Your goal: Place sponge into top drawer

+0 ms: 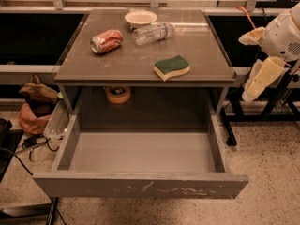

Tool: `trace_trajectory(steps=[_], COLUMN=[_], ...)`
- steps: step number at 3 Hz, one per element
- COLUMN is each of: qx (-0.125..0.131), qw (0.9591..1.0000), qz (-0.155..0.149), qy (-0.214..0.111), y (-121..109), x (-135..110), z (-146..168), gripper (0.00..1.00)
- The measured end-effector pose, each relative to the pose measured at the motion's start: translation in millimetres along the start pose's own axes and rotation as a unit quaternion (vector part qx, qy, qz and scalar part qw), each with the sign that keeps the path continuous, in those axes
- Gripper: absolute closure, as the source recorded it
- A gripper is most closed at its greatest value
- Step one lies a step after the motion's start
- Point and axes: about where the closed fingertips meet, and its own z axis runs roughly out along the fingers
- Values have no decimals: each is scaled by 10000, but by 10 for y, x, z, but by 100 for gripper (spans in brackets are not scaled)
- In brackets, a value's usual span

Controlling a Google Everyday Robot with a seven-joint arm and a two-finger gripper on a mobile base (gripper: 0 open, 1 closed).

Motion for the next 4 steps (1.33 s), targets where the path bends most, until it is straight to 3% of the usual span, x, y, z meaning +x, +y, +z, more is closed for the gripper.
trace_trajectory(steps=[1,2,4], qx=[0,-32,-427], qw=[10000,9998,9981], qz=[-65,-153,-449], qy=[-38,-147,-58], y=[-44,-228,-711], x=[-39,-77,-161], z=[67,279,973], gripper=[0,0,0])
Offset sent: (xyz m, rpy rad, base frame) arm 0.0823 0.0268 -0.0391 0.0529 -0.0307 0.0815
